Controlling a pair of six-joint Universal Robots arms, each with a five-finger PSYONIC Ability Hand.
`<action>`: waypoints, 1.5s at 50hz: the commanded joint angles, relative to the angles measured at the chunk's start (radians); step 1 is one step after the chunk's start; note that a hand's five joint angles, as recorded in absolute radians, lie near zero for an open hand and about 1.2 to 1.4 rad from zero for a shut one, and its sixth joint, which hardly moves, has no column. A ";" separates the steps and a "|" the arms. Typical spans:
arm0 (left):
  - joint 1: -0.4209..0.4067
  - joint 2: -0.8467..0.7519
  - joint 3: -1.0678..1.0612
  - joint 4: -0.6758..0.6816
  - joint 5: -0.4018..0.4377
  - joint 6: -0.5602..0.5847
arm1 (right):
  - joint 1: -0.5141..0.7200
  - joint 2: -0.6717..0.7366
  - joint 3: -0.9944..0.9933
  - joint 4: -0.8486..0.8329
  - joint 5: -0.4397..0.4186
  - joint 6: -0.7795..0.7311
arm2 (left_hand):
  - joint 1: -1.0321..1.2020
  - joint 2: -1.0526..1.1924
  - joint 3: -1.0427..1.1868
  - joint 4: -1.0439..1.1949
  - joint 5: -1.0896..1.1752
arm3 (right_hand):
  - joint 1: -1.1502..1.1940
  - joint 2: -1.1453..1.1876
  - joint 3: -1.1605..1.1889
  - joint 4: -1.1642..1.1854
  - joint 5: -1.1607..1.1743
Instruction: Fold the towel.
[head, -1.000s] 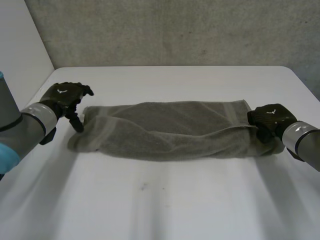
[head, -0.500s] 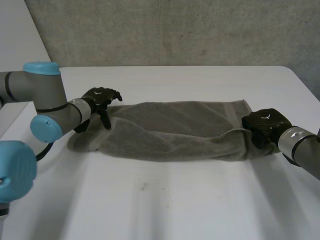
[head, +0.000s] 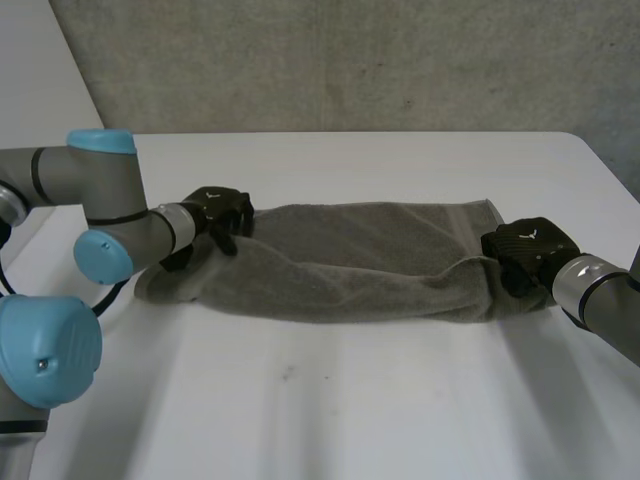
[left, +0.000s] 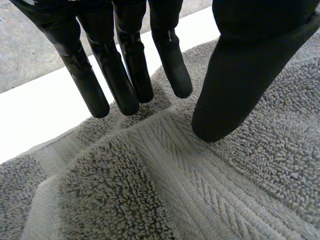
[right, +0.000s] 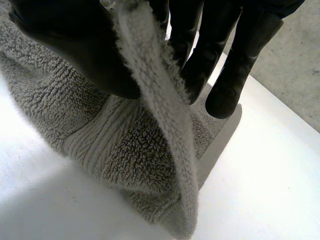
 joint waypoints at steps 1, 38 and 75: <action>0.000 0.021 -0.013 -0.016 -0.008 0.001 | 0.000 0.002 0.001 -0.001 0.000 -0.001 | 0.125 0.122 0.123 0.122 0.126 | 0.077 0.054 0.062 0.062 0.049; 0.000 0.064 -0.053 -0.040 -0.096 0.150 | 0.000 0.000 0.001 -0.001 0.000 -0.002 | 0.491 0.489 0.490 0.489 0.493 | 0.077 0.054 0.062 0.062 0.049; 0.003 0.298 -0.509 0.188 -0.142 0.159 | 0.000 -0.063 0.016 0.002 -0.005 -0.002 | 0.191 0.189 0.190 0.189 0.193 | 0.077 0.054 0.062 0.062 0.049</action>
